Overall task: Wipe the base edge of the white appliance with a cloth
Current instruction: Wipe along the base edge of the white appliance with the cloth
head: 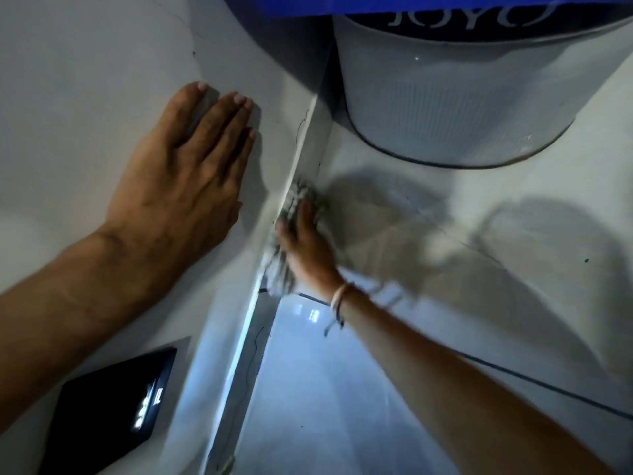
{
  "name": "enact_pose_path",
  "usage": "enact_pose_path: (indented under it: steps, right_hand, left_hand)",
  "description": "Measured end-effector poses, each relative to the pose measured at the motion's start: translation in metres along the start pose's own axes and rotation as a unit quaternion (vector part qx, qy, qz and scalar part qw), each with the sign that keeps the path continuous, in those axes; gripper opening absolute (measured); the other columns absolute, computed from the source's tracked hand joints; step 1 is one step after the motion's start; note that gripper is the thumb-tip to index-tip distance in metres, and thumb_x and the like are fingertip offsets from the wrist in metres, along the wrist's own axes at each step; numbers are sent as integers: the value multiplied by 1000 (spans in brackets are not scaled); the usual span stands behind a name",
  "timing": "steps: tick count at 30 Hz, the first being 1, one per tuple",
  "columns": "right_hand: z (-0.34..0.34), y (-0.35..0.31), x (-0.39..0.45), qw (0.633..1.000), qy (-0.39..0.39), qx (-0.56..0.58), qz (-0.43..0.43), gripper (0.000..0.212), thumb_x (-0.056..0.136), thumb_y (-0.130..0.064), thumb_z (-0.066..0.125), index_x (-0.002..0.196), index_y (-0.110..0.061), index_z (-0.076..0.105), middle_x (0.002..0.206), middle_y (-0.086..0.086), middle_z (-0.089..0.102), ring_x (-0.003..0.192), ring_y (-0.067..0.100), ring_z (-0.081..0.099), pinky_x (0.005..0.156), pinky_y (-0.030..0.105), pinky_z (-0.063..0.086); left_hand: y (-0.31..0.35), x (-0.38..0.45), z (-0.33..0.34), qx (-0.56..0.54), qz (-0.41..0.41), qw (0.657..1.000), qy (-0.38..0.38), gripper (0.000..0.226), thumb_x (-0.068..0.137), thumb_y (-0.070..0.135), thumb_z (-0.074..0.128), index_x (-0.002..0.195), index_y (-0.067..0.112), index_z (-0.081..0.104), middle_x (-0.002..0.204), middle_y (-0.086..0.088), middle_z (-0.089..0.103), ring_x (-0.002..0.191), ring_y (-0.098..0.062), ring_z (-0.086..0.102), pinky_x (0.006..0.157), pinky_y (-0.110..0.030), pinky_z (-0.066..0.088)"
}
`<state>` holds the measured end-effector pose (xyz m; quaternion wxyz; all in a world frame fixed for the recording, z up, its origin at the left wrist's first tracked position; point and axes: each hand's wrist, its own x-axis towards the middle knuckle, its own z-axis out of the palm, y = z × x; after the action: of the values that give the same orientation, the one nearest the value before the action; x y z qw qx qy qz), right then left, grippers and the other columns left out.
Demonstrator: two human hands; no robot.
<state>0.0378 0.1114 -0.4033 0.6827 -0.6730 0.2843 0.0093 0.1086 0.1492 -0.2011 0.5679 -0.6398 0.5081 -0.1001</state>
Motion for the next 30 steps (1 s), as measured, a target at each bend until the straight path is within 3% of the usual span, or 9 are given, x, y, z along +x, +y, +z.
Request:
enact_pose_path:
  steps: [5, 8, 11, 16, 20, 24, 26, 28, 30]
  right_hand:
    - [-43, -25, 87, 996, 85, -13, 16, 81, 95, -62, 24, 162, -18, 14, 165, 17, 35, 148, 36, 41, 122, 49, 34]
    - [23, 1, -27, 999, 40, 17, 18, 84, 94, -62, 34, 162, -19, 11, 169, 10, 25, 154, 29, 31, 125, 45, 31]
    - [45, 20, -111, 991, -70, 109, 15, 75, 104, -37, 50, 162, -17, 8, 172, 12, 14, 158, 23, 19, 130, 33, 17]
    - [-9, -11, 12, 999, 30, 14, -1, 83, 96, -62, 34, 161, -13, 19, 166, 18, 30, 150, 37, 37, 122, 48, 34]
    - [-21, -20, 47, 996, 45, 60, -37, 65, 109, -38, 36, 162, -12, 11, 170, 13, 20, 154, 30, 31, 125, 35, 27]
    - [53, 30, -49, 992, 68, -1, -107, 73, 106, -31, 45, 159, 4, 9, 170, 22, 5, 159, 31, 8, 128, 22, 1]
    - [104, 69, -141, 993, 28, -48, -105, 86, 100, -51, 48, 161, -2, 11, 170, 21, 14, 159, 29, 17, 131, 35, 15]
    - [151, 97, -235, 993, -87, -36, -69, 92, 95, -65, 44, 162, -13, 7, 169, 17, 21, 157, 28, 24, 126, 48, 29]
    - [181, 108, -298, 981, -189, -26, -45, 93, 95, -64, 47, 161, -12, 6, 169, 15, 19, 157, 27, 21, 125, 50, 28]
  left_hand:
    - [-3, 6, -3, -15, 15, 1000, 4, 84, 102, 52, 19, 166, 0, 3, 172, -27, -2, 160, -38, 3, 131, -56, 5]
    - [-6, 4, 6, -15, 8, 998, 65, 84, 103, 53, 28, 166, 0, 13, 172, -27, 9, 159, -37, 13, 131, -53, 8]
    - [-5, 0, 8, -59, -7, 989, 133, 67, 106, 34, 33, 159, -7, 33, 166, -32, 27, 153, -43, 29, 129, -56, 17]
    - [17, -59, -6, -232, -182, 945, 144, 61, 106, 30, 42, 154, -8, 41, 166, -28, 31, 155, -40, 27, 129, -54, 15]
    - [57, -157, 1, -248, -257, 924, 136, 60, 110, 26, 42, 159, -6, 32, 170, -23, 23, 159, -35, 18, 131, -46, 1]
    - [94, -224, 13, -230, -287, 922, 123, 64, 109, 33, 48, 161, -2, 33, 169, -19, 28, 158, -32, 24, 130, -48, 14]
    - [100, -236, 16, -233, -280, 924, 120, 70, 110, 40, 46, 163, -1, 27, 170, -19, 25, 159, -31, 19, 129, -50, 15]
    - [100, -240, 20, -240, -275, 924, 116, 75, 111, 47, 40, 165, -1, 19, 172, -18, 19, 161, -29, 12, 131, -48, 6]
    - [99, -242, 21, -234, -276, 925, 117, 79, 112, 53, 33, 166, -1, 15, 173, -17, 17, 161, -28, 11, 131, -44, 0]
